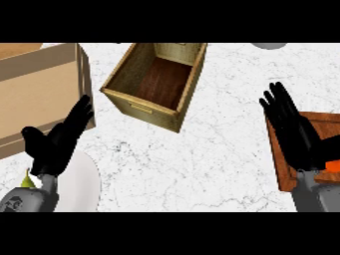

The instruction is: Pick the squash from the cutting board and place it in the basket

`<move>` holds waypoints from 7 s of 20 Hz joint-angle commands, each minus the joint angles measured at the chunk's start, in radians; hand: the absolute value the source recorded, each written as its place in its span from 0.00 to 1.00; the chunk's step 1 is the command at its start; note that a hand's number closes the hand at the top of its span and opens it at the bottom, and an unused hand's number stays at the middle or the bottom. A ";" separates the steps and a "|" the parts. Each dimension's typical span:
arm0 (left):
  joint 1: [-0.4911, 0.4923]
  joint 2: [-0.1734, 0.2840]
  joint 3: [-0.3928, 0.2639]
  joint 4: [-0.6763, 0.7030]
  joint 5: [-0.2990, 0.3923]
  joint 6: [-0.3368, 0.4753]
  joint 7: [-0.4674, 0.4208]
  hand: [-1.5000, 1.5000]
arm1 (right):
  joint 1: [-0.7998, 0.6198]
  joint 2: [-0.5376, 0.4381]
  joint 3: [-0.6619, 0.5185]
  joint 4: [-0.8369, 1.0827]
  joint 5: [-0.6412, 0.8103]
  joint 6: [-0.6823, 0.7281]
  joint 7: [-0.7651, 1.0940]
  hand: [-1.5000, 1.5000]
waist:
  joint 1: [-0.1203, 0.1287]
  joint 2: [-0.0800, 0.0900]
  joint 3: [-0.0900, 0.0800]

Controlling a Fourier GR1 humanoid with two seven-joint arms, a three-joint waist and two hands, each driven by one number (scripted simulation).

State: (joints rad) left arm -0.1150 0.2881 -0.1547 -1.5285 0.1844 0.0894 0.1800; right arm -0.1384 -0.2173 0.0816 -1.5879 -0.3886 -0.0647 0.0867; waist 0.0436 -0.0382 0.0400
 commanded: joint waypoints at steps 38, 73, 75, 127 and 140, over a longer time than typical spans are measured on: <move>-0.118 0.133 0.077 0.006 -0.170 -0.049 -0.211 0.50 | -0.416 -0.892 0.014 -0.231 0.415 1.241 -0.151 0.00 | -0.003 0.052 -0.039; -0.089 0.111 0.174 -0.052 -0.202 -0.152 -0.150 0.50 | -0.329 -0.711 0.434 0.337 1.278 0.572 -0.765 0.00 | -0.031 0.040 -0.039; -0.055 0.086 0.167 -0.093 -0.222 -0.129 -0.142 0.50 | -0.362 -0.682 0.413 0.280 1.280 0.638 -0.738 0.00 | -0.032 0.038 -0.040; -0.068 0.006 0.263 -0.026 -0.318 -0.191 -0.185 0.50 | -0.433 -0.346 -0.122 0.770 1.486 0.378 -0.301 1.00 | -0.069 0.026 -0.043; -0.071 0.012 0.276 -0.032 -0.304 -0.203 -0.170 0.50 | -0.733 -0.067 -0.399 0.365 1.234 0.202 0.147 1.00 | -0.060 0.018 -0.041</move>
State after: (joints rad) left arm -0.1887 0.2912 0.1132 -1.5526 -0.1288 -0.1033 -0.0033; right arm -0.7915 -0.3614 -0.2573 -1.1021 0.9405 0.1542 0.1699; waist -0.0189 -0.0176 -0.0013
